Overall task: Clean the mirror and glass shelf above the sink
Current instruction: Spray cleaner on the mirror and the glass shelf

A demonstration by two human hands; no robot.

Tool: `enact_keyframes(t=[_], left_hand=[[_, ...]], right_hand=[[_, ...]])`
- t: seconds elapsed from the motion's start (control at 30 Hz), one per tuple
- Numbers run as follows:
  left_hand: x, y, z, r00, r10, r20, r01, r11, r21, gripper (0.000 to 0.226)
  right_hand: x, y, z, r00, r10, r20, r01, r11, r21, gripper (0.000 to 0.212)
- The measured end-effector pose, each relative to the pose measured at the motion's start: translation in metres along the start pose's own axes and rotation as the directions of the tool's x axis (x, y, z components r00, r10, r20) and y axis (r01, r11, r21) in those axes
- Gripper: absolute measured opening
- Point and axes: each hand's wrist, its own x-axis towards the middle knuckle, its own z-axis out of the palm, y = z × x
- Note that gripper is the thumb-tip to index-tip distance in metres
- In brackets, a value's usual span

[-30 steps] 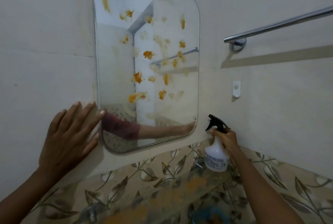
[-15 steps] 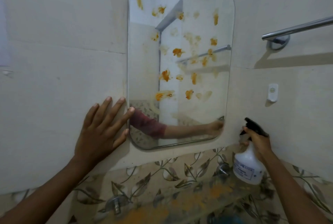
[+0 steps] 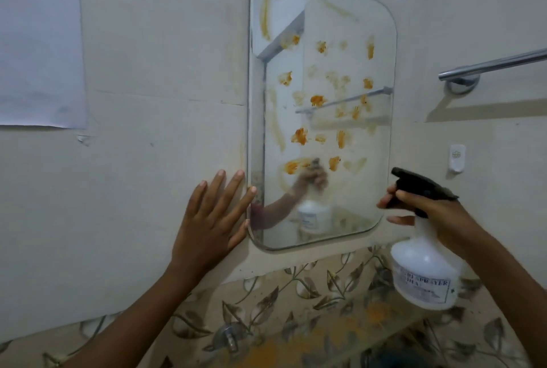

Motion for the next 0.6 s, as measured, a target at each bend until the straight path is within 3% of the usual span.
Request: enact_keyframes(t=[0.1, 0.2, 0.43, 0.6], left_hand=[[-0.001, -0.001, 0.001, 1.000, 0.000, -0.002, 0.000, 0.999, -0.047, 0.055], [0.000, -0.001, 0.000, 1.000, 0.002, 0.001, -0.002, 0.997, -0.073, 0.053], [0.000, -0.002, -0.002, 1.000, 0.008, 0.003, -0.008, 0.996, -0.089, 0.052], [-0.001, -0.001, -0.001, 1.000, 0.010, 0.019, -0.009, 0.995, -0.096, 0.053]], right_hand=[[-0.027, -0.008, 0.030, 0.996, 0.013, 0.087, -0.009, 0.999, -0.043, 0.027], [-0.044, -0.011, 0.051, 0.996, 0.042, 0.081, -0.038, 0.998, -0.047, 0.027], [-0.056, -0.002, 0.047, 0.992, 0.064, -0.113, -0.085, 0.977, -0.195, 0.024], [-0.058, -0.012, 0.012, 0.972, 0.055, -0.228, -0.099, 0.977, -0.190, 0.023]])
